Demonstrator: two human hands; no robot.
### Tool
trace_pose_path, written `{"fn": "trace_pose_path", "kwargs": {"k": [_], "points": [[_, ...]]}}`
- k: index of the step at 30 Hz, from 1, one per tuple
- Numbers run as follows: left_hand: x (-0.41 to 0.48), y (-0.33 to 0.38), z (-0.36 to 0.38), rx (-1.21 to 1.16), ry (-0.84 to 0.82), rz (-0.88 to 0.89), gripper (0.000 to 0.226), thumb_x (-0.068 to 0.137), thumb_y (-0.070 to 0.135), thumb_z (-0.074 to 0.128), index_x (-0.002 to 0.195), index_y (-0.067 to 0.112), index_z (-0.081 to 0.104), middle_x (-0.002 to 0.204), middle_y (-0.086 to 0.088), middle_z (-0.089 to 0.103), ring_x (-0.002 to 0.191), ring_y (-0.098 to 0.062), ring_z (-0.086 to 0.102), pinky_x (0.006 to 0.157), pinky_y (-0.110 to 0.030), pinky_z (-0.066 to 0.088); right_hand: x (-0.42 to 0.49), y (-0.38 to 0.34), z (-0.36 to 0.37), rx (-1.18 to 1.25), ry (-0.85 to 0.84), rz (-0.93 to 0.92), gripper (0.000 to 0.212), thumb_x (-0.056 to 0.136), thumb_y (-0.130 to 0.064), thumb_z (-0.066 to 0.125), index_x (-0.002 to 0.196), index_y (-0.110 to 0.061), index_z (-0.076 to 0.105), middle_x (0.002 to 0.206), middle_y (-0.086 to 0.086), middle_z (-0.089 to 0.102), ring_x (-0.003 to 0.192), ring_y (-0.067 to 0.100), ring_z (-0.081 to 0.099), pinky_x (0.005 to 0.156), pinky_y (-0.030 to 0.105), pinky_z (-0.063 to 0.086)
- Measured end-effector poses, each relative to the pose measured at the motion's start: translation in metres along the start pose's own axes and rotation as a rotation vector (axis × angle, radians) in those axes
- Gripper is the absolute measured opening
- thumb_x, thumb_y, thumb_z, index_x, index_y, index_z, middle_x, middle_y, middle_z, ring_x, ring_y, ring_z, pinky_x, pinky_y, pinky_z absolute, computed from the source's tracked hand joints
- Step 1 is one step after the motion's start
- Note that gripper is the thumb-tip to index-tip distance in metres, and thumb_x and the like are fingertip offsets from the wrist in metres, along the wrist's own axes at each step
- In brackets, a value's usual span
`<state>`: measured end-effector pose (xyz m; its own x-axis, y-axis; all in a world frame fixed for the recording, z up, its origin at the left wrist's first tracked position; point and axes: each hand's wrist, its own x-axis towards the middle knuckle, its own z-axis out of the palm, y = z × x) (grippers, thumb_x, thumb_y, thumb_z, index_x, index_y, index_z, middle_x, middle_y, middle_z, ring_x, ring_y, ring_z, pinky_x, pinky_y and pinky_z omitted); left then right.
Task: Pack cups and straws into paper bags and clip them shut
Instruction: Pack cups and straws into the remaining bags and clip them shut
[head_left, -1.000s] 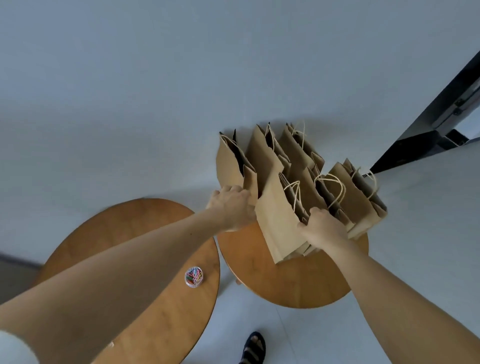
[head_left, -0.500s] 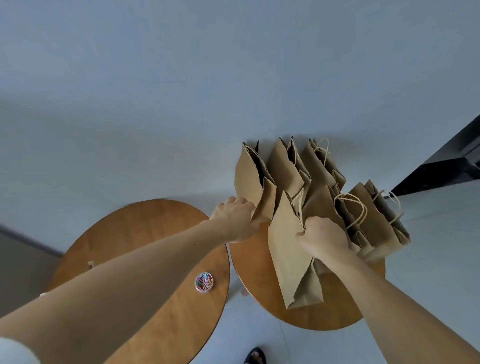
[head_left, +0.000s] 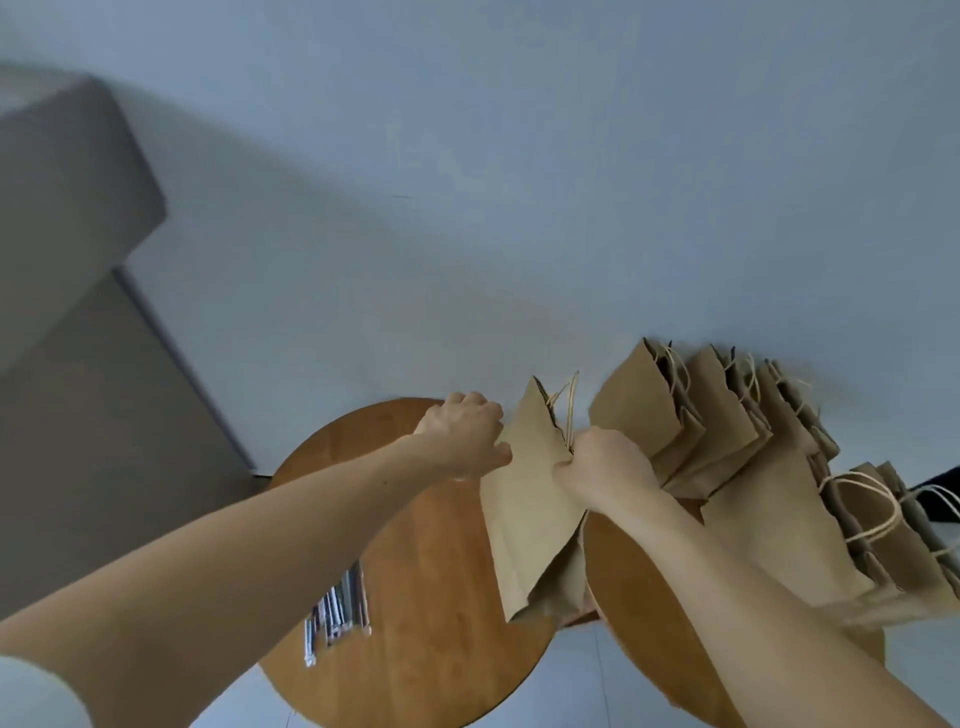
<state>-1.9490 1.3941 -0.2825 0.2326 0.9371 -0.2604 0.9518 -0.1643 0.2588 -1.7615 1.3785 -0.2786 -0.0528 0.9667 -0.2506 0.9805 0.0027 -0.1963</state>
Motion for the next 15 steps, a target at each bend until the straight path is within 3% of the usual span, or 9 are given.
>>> {"fn": "trace_pose_path", "kwargs": {"k": [8, 12, 15], "points": [[-0.021, -0.073, 0.011, -0.034, -0.031, -0.169, 0.063, 0.092, 0.046, 0.051, 0.147, 0.018, 0.04, 0.148, -0.006, 0.043, 0.136, -0.028, 0.037, 0.108, -0.046, 0.04, 0.025, -0.067, 0.063, 0.102, -0.007, -0.163, 0.018, 0.089, -0.019, 0.052, 0.072, -0.014, 0.048, 0.066, -0.001, 0.049, 0.065, 0.021, 0.053, 0.051, 0.028, 0.037], [-0.018, -0.093, 0.024, -0.033, -0.095, -0.256, 0.064, 0.092, 0.048, 0.05, 0.148, 0.02, 0.038, 0.149, -0.007, 0.042, 0.136, -0.028, 0.036, 0.106, -0.045, 0.04, 0.035, -0.083, 0.097, 0.178, -0.067, -0.184, 0.014, 0.092, -0.019, 0.05, 0.089, -0.008, 0.058, 0.081, 0.006, 0.063, 0.074, 0.024, 0.063, 0.059, 0.034, 0.053], [-0.015, -0.1, 0.036, -0.062, -0.149, -0.297, 0.063, 0.091, 0.049, 0.051, 0.147, 0.021, 0.039, 0.148, -0.005, 0.042, 0.135, -0.027, 0.038, 0.106, -0.045, 0.04, 0.039, -0.084, 0.121, 0.201, -0.16, -0.188, 0.016, 0.093, -0.022, 0.048, 0.082, -0.01, 0.051, 0.08, 0.005, 0.06, 0.07, 0.022, 0.059, 0.059, 0.033, 0.048]]}}
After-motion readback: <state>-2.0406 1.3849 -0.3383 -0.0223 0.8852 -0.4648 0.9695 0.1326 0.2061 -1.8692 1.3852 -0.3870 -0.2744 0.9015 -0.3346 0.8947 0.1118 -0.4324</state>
